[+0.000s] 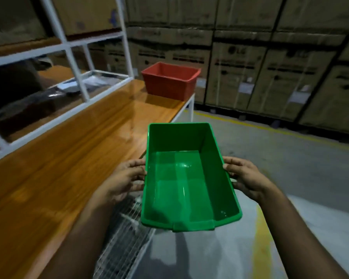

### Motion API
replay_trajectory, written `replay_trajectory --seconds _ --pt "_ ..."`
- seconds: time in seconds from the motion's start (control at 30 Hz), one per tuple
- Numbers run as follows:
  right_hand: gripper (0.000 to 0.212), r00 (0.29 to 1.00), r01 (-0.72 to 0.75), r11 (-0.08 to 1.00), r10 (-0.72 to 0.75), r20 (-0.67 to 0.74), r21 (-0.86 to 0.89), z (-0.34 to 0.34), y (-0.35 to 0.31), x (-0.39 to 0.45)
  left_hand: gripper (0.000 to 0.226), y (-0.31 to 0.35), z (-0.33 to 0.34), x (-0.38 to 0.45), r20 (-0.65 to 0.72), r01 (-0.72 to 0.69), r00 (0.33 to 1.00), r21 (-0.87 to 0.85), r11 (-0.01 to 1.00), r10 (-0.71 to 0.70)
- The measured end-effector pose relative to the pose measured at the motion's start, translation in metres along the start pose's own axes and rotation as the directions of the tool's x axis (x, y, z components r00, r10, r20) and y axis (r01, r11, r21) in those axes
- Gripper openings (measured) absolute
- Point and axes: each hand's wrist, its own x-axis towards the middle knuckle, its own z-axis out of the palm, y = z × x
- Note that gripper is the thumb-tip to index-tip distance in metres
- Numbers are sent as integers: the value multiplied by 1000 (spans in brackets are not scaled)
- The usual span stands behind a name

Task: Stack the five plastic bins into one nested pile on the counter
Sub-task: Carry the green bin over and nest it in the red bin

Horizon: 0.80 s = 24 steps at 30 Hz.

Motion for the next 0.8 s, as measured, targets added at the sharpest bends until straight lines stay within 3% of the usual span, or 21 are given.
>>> replay_trajectory --seconds 0.3,0.57,0.8 --pt "26 980 101 986 -77 -182 129 -167 -64 43 23 59 177 141 183 -38 983 98 994 20" --pt "27 947 97 983 -42 -318 159 -257 -102 109 23 96 264 254 298 -12 954 116 993 -23" --pt "34 931 136 980 -76 -357 146 -320 -165 234 27 156 308 398 383 0 924 29 1000 -11"
